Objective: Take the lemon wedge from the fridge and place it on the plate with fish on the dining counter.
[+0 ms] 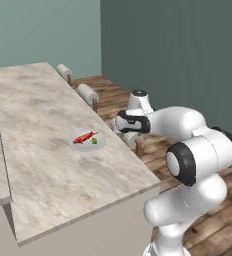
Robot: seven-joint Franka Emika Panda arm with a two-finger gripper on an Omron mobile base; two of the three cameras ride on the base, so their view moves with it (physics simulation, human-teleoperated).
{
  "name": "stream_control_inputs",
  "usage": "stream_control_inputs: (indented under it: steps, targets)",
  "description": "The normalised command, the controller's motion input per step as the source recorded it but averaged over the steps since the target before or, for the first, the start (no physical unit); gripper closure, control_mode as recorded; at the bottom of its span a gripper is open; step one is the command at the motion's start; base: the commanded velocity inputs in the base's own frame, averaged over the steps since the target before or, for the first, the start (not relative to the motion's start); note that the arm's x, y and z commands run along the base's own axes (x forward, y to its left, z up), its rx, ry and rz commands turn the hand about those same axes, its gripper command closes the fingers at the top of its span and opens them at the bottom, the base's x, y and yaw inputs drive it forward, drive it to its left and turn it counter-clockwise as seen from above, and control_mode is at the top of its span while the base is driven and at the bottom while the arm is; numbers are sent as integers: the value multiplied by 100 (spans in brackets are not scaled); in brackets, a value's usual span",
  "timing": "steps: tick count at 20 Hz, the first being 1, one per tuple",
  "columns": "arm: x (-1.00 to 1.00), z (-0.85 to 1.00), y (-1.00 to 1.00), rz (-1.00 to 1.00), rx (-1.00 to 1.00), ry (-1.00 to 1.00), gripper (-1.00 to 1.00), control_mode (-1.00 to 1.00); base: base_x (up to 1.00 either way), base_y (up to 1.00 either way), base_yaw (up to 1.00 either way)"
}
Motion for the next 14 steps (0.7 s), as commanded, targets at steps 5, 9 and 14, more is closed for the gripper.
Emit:
stream_control_inputs:
  steps: [5,9,14]
  targets:
    - [-100,78,-67,0,12,-42,-100,-100,0,0,0]
    - [-100,100,-18,0,12,-36,-100,-100,0,0,0]
    - [-100,100,-60,2,10,-35,-100,-100,0,0,0]
